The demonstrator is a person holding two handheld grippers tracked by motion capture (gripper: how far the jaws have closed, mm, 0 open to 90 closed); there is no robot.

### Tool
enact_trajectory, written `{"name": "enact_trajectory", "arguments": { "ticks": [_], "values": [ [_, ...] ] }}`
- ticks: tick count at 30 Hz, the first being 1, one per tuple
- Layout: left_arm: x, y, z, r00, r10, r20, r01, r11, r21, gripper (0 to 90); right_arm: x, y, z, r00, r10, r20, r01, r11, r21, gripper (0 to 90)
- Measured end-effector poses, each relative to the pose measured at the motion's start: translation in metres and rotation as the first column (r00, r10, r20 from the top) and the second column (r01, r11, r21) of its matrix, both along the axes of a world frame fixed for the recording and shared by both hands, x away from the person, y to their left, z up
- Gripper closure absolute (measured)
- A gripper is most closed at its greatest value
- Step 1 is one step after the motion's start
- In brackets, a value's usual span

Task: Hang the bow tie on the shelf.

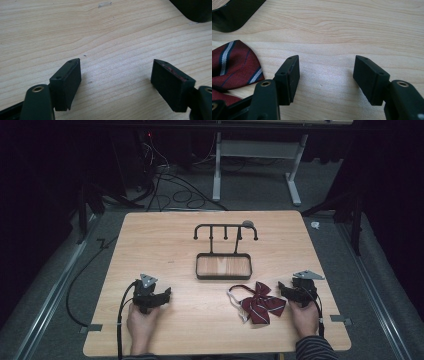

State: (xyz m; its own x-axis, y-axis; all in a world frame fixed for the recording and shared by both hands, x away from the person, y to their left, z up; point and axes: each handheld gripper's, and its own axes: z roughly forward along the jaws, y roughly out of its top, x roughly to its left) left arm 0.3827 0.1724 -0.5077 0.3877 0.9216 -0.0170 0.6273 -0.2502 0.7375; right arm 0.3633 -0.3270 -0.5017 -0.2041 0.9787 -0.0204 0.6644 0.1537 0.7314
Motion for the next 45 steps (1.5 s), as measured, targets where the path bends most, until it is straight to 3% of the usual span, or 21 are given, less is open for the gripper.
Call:
{"name": "enact_trajectory", "arguments": {
  "ticks": [27, 30, 35, 39, 45],
  "values": [
    [-0.001, -0.001, 0.0, 1.0, -0.008, 0.001, 0.008, 1.0, -0.001, 24.7, 0.0, 0.001, 0.0, 1.0, -0.009, -0.001, 0.009, 1.0, 0.001, 41.5],
    [-0.001, -0.001, 0.0, 1.0, -0.008, 0.0, 0.008, 1.0, 0.002, 24.3, -0.001, 0.001, 0.0, 0.9997, -0.025, 0.001, 0.025, 1.0, 0.008, 43.3],
    [-0.001, -0.001, 0.0, 1.0, -0.008, 0.0, 0.008, 1.0, 0.002, 24.2, -0.003, 0.001, 0.003, 0.9998, -0.02, -0.005, 0.02, 1.0, -0.013, 55.0],
    [-0.001, -0.001, 0.0, 1.0, -0.008, 0.0, 0.008, 1.0, 0.002, 24.2, -0.007, -0.002, 0.01, 0.9997, 0.004, 0.025, -0.004, 1.0, -0.002, 59.4],
    [-0.001, -0.001, 0.0, 1.0, -0.008, 0.001, 0.008, 1.0, 0.0, 24.3, -0.016, 0.004, 0.021, 0.9952, 0.08, 0.057, -0.081, 0.996, 0.023, 63.1]
  ]
}}
